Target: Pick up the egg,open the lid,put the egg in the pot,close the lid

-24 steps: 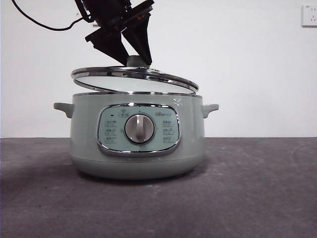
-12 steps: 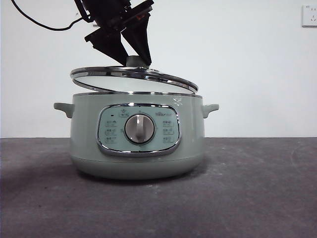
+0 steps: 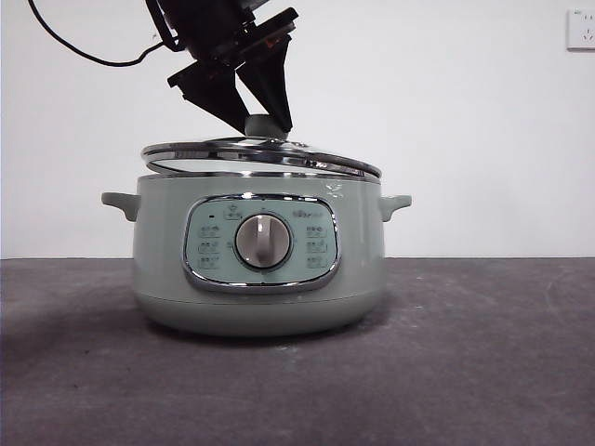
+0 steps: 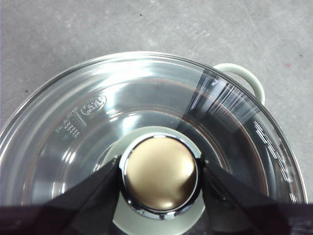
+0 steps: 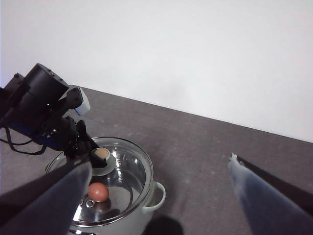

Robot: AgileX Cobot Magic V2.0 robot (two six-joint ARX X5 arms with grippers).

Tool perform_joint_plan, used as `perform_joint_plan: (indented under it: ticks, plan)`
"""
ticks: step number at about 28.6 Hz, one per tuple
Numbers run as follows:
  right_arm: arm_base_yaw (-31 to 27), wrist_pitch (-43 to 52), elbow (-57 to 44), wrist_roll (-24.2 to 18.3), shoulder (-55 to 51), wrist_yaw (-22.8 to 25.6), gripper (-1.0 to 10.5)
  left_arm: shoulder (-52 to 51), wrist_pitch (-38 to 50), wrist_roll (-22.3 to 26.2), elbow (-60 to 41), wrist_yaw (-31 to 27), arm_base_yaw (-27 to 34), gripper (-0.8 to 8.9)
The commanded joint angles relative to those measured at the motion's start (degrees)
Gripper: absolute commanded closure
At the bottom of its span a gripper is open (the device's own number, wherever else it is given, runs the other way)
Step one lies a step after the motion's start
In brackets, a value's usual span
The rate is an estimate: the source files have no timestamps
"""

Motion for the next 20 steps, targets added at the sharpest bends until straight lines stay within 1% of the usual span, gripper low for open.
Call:
perform_joint_plan:
  ticks: [1,13,15,16,17,19,20]
  plan:
    - [0.1,0.2,-0.2,-0.3,0.0,-0.1,4.7,0.2,1.6,-0.1,0.9,-0.5,-0.3,8.22]
    - [0.1,-0.5,-0.2,-0.3,-0.1,-0.1,4.7,2.8,-0.3,-0.1,0.9,-0.5,-0.3,8.21]
    - [0.1,-1.0,-0.2,-0.3,-0.1,-0.1,4.7,2.8,-0.5,-0.4,0.9,-0.5,-0.3,8.03]
    - [0.1,-1.4,-0.2,-0.3,-0.1,-0.2,4.7,2.8,-0.9,-1.2,0.9,-0.5,-0.3,7.73]
    - [0.1,-1.9,-0.2,-0.3,-0.1,-0.4,4.7,2.8,-1.3,-1.6,0.9,-0.5,-0.3,7.03]
    - [0.1,-3.0,-0.2,-0.3,0.0,-0.5,4.7,2.8,-2.1,-1.7,0.9,-0.5,-0.3,5.23]
    - [0.1,-3.8,-0.2,-0.3,0.0,-0.5,4.7,2.8,-2.5,-1.7,0.9,-0.5,-0.2,4.12]
